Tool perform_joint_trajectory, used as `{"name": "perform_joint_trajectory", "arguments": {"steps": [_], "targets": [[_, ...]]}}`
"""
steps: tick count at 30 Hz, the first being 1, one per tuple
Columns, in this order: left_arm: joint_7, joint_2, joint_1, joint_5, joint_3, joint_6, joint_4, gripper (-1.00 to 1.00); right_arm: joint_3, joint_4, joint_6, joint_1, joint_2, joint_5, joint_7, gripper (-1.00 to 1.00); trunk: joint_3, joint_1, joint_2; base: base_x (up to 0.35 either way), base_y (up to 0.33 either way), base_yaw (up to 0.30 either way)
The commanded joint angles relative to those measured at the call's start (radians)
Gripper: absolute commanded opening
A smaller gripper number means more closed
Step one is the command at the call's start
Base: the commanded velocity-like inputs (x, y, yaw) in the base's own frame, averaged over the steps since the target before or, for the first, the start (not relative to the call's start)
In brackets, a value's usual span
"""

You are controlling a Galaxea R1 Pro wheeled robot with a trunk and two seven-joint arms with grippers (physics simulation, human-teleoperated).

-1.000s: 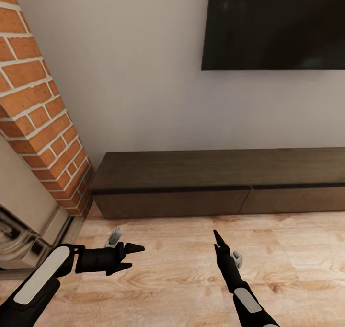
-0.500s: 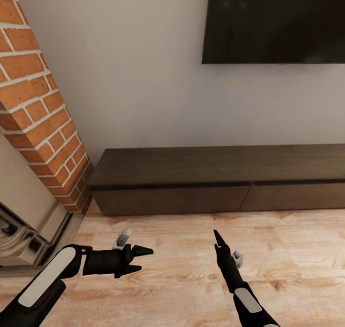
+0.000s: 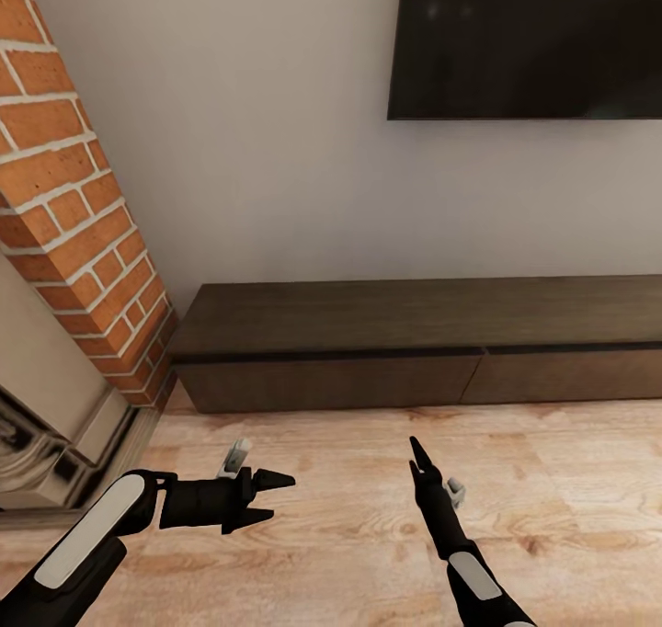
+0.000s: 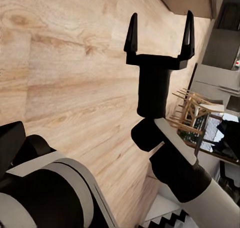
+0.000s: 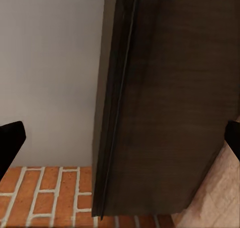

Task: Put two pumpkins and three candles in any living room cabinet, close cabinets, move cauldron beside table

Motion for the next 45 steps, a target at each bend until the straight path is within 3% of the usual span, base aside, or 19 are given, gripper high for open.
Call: {"name": "perform_joint_trajectory", "arguments": {"steps": [1, 9, 35, 45], "targets": [[0.005, 0.001, 0.001, 0.011, -0.002, 0.000, 0.001, 1.00, 0.000, 0.001, 0.001, -0.001, 0.000, -0.006, 0.007, 1.00, -0.001, 0.000, 0.000, 0.080, 0.000, 0.000], [-0.083, 0.002, 0.006, -0.001, -0.005, -0.001, 0.011, 1.00, 0.001, 0.001, -0.001, -0.001, 0.002, -0.005, 0.012, 1.00, -0.001, 0.000, 0.000, 0.285, 0.000, 0.000], [-0.089, 0.002, 0.006, 0.001, -0.005, -0.001, 0.012, 1.00, 0.005, 0.004, -0.002, -0.001, 0.004, -0.004, 0.010, 1.00, -0.001, 0.000, 0.000, 0.256, 0.000, 0.000], [-0.089, 0.002, 0.006, 0.011, -0.003, 0.001, 0.012, 1.00, 0.003, 0.024, -0.004, -0.001, 0.002, -0.004, 0.010, 1.00, -0.004, 0.004, -0.007, 0.051, 0.000, 0.000]]}}
